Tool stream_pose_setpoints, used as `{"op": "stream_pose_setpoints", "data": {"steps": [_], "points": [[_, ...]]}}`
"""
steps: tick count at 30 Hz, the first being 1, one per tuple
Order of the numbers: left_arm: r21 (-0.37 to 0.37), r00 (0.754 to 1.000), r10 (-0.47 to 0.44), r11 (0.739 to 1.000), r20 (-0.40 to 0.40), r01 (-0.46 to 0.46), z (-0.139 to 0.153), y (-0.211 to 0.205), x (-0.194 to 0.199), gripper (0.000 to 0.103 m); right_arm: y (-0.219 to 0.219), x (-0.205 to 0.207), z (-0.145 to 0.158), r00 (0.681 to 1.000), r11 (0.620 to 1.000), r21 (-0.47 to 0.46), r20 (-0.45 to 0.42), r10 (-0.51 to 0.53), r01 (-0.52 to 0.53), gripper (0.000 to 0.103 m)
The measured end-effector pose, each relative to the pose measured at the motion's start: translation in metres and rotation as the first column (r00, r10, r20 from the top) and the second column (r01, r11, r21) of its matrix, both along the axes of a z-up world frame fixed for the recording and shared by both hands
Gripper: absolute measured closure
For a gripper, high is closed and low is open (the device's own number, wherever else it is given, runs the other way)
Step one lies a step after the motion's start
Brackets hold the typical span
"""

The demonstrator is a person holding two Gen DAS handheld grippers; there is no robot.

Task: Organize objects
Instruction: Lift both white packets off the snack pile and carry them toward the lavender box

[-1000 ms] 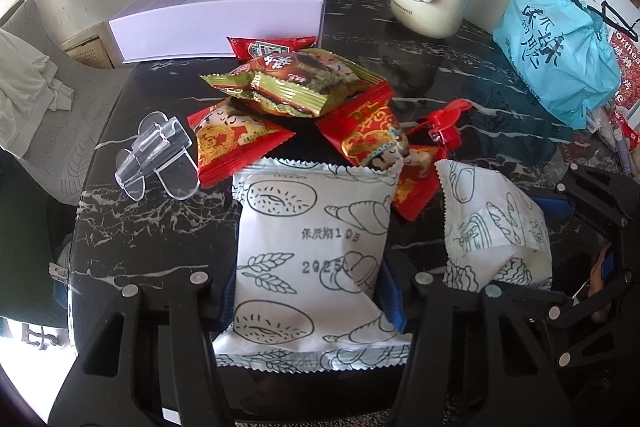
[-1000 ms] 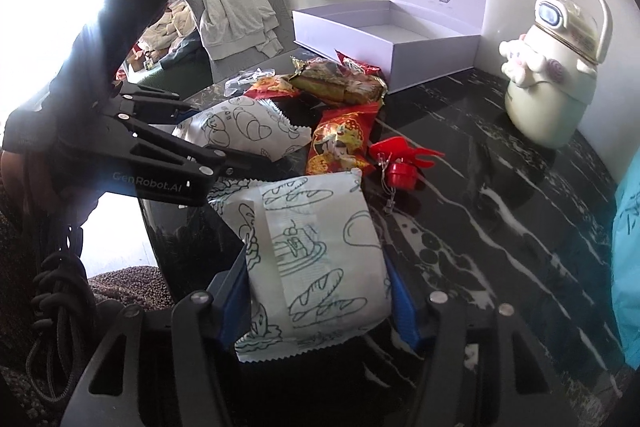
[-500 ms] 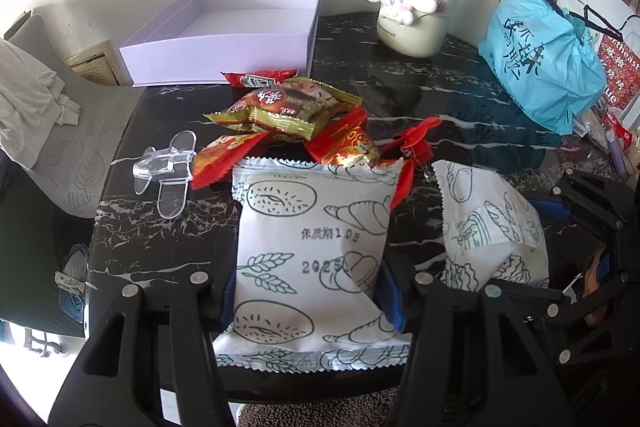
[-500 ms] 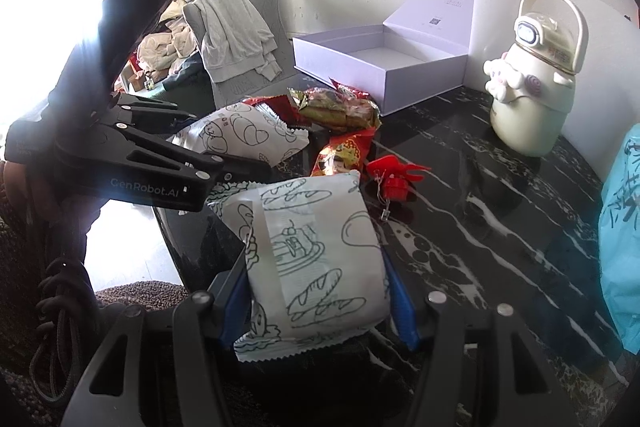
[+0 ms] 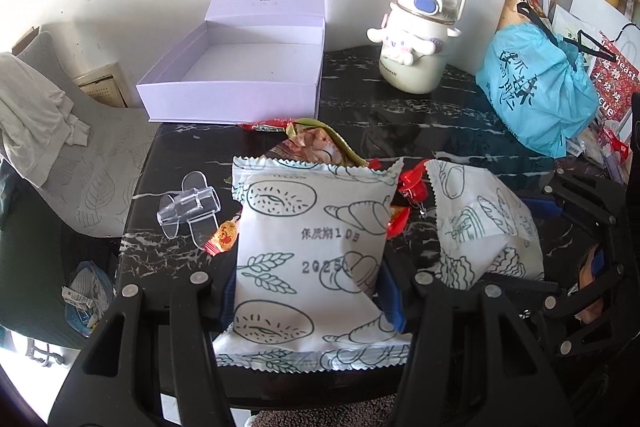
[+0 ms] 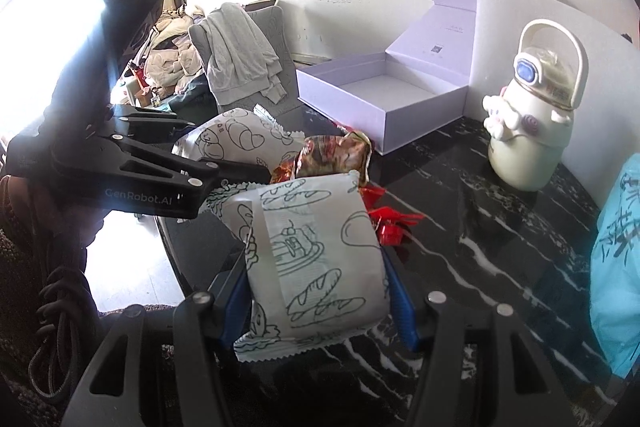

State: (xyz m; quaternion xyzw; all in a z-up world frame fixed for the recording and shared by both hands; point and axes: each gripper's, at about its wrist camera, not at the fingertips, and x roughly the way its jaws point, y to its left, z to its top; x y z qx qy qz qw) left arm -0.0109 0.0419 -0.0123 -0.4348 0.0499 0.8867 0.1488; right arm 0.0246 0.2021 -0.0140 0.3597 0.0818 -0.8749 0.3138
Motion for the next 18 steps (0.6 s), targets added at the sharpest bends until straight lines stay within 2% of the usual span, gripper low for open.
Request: {"op": "stream_pose_setpoints", "data": {"steps": [18], "points": [[-0.007, 0.998, 0.017, 1.0, -0.068, -0.018, 0.023, -0.018, -0.034, 0.049, -0.02, -0.042, 0.02, 0.999, 1.0, 0.01, -0.043, 0.015, -0.015, 0.042]]}}
